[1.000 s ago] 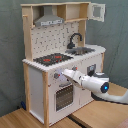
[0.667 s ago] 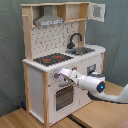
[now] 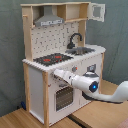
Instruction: Play with the kitchen
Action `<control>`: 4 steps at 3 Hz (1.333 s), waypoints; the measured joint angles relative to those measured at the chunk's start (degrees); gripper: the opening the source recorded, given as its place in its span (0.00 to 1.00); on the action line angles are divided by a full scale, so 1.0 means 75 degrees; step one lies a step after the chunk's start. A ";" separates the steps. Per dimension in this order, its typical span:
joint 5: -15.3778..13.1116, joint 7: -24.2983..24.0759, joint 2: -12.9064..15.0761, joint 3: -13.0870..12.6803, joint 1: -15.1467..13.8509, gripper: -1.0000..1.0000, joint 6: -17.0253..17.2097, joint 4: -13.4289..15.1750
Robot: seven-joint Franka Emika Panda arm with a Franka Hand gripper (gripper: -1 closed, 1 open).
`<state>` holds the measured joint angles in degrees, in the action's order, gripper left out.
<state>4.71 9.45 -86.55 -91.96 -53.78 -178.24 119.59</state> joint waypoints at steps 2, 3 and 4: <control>0.0000 0.0014 0.0000 -0.0003 -0.0001 0.00 0.0000 -0.0001; 0.0000 0.0791 0.0051 0.0039 -0.0027 0.00 0.0003 -0.0089; 0.0000 0.1582 0.0070 0.0034 -0.0025 0.00 0.0004 -0.0087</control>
<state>4.71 21.31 -86.02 -91.70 -53.97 -178.21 118.94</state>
